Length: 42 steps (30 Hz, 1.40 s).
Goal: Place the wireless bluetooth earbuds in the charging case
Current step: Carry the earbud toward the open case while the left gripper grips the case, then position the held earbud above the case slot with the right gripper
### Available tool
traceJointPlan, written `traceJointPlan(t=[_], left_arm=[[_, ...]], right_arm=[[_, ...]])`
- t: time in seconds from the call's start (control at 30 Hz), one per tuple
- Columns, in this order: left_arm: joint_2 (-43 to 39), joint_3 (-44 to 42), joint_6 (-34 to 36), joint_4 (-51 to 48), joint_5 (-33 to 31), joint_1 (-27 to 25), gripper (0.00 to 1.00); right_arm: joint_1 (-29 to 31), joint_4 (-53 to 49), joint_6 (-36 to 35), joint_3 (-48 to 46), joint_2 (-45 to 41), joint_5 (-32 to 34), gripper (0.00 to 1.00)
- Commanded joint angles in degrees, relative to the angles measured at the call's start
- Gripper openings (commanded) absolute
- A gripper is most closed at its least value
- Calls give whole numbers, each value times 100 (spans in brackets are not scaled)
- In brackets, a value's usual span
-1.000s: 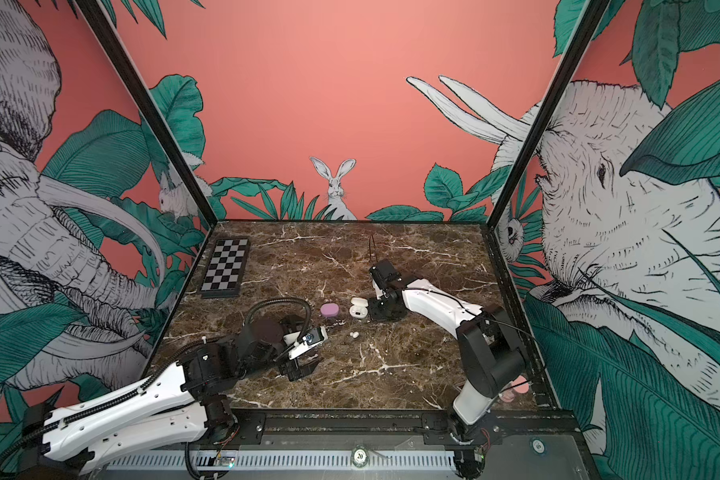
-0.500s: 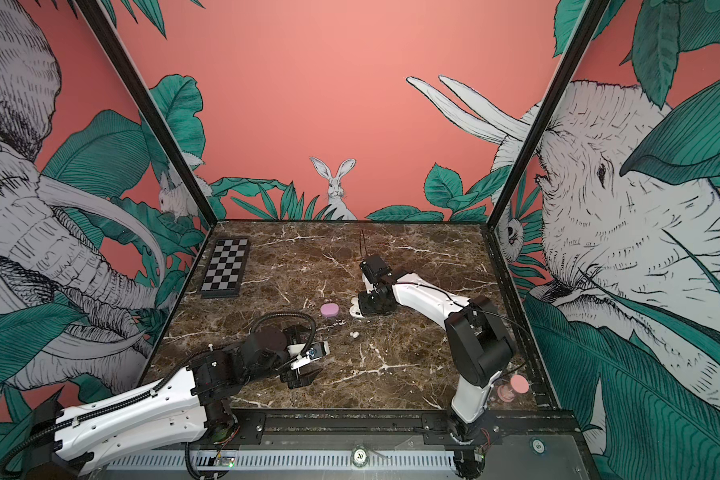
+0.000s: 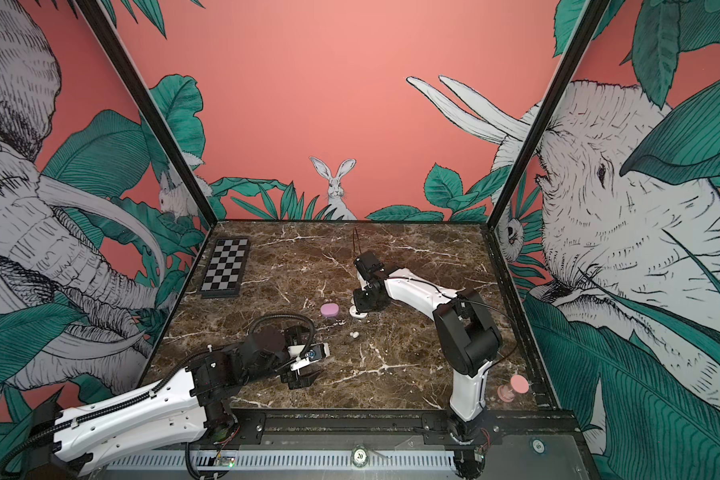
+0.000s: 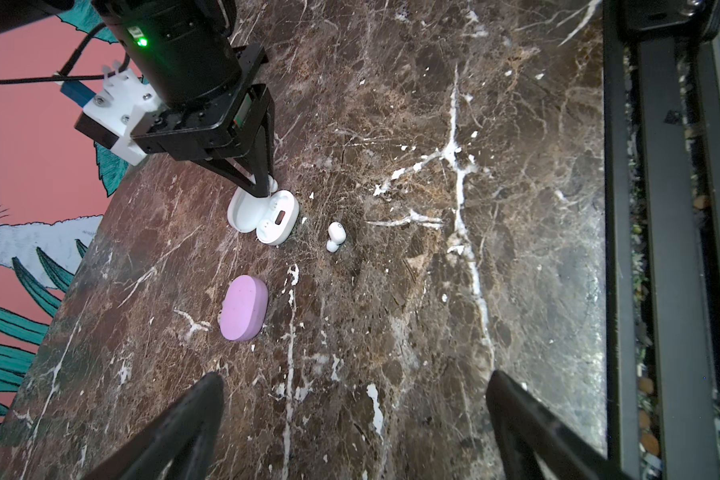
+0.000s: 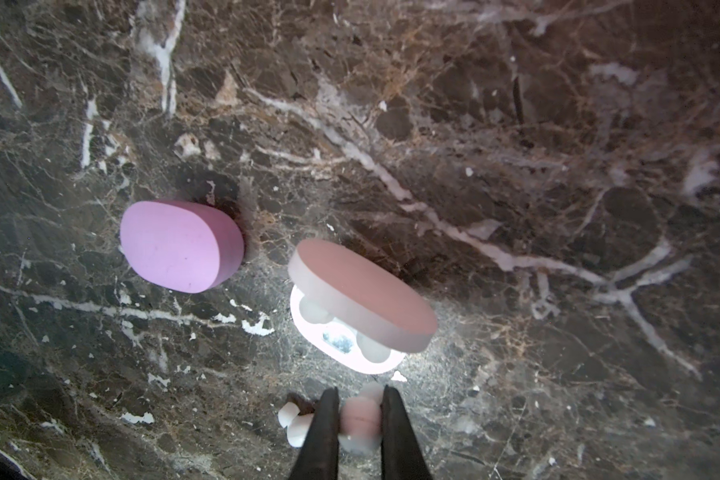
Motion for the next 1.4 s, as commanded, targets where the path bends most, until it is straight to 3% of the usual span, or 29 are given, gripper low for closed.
traceJointPlan(t=[0.0, 1.37], left_arm=[[-84, -107, 94, 140, 113, -30, 99], [-113, -154, 163, 161, 320, -29, 99]], right_arm=[[71, -101, -116, 157, 110, 148, 13], [176, -235, -346, 386, 490, 316, 12]])
